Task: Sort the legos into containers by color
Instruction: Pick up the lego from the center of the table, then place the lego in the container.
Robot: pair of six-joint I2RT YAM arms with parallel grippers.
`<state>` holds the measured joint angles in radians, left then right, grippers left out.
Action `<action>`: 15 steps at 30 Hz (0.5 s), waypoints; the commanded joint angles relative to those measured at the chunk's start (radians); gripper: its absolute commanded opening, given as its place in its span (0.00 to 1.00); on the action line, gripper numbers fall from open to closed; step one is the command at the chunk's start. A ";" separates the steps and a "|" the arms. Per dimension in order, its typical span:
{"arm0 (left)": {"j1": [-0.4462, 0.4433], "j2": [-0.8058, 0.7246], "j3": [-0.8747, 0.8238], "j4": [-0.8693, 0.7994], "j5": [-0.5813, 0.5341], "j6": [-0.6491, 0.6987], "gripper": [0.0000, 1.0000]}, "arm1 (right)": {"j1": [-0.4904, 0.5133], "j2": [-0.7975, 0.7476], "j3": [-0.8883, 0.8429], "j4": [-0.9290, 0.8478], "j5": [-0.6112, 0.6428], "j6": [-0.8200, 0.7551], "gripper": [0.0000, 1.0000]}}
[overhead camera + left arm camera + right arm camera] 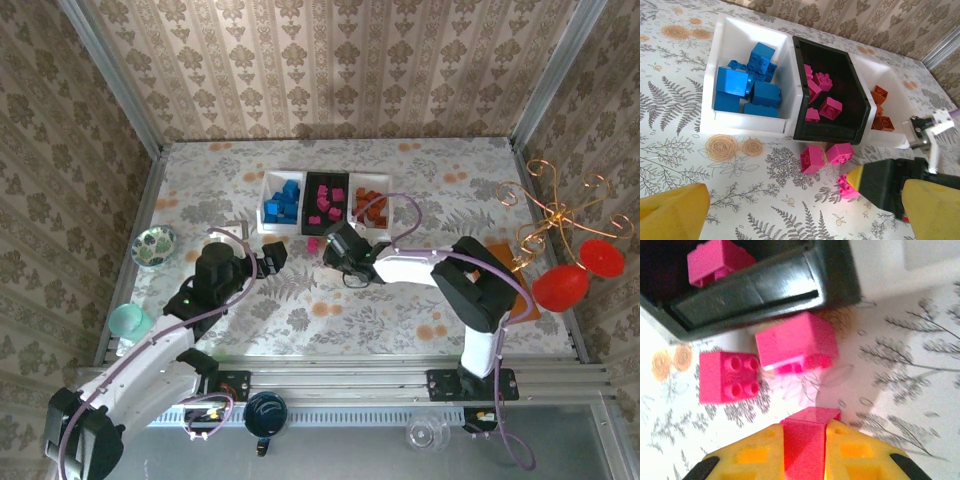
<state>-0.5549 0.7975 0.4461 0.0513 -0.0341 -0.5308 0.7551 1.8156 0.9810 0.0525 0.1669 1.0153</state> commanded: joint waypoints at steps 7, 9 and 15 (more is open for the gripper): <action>-0.006 0.015 -0.065 -0.007 0.014 0.022 1.00 | 0.002 -0.263 -0.045 -0.120 -0.033 -0.189 0.19; -0.013 0.030 -0.073 -0.006 0.012 0.023 1.00 | -0.014 -0.246 0.036 -0.164 -0.022 -0.244 0.18; -0.031 0.055 -0.081 -0.016 0.004 0.024 1.00 | -0.088 -0.009 0.345 -0.235 -0.048 -0.369 0.18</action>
<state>-0.5770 0.8528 0.3748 0.0360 -0.0299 -0.5270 0.6964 1.6966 1.2308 -0.1047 0.1078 0.7479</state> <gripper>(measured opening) 0.999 0.181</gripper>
